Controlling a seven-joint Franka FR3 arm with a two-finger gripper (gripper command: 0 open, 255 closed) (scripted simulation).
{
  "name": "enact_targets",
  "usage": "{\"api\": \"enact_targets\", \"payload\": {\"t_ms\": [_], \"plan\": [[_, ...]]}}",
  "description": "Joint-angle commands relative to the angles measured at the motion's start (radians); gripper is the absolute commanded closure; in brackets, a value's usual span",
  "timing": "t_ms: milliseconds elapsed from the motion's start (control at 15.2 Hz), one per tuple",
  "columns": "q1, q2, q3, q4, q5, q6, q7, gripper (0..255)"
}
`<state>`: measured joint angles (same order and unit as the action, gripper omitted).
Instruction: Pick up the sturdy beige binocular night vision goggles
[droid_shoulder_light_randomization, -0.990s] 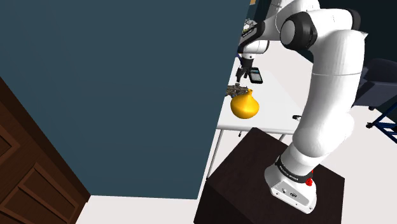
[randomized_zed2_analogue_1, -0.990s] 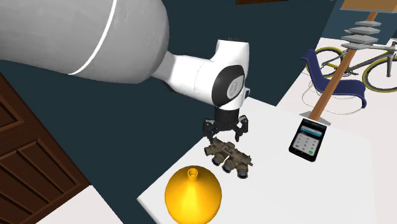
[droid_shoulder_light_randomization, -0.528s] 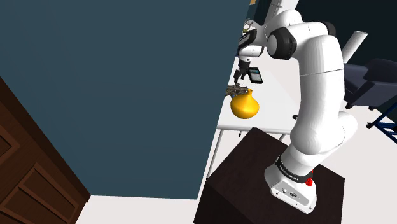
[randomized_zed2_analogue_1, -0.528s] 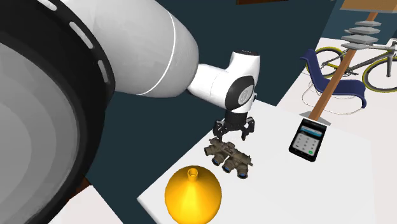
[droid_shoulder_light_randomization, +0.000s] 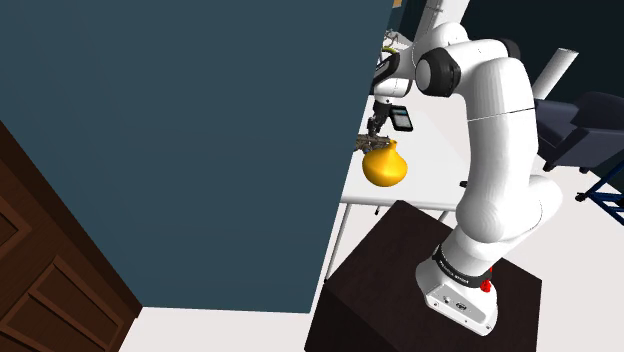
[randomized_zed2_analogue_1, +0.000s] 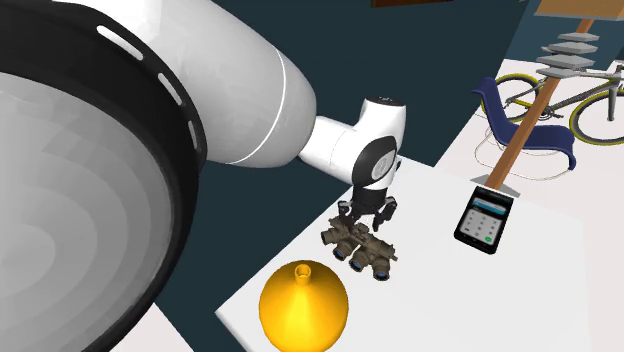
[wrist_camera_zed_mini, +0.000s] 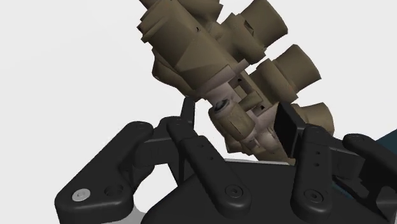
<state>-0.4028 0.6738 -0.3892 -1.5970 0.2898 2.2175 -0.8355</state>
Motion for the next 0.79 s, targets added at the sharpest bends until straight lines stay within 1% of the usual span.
{"api": "enact_targets", "payload": {"t_ms": [0,528,726], "plan": [[0.0,0.001,0.0,0.0,0.0,0.001,0.0,255],[0.0,0.001,0.0,0.0,0.0,0.001,0.0,255],[0.004,-0.022,-0.007,0.005,-0.009,-0.026,0.005,255]]}}
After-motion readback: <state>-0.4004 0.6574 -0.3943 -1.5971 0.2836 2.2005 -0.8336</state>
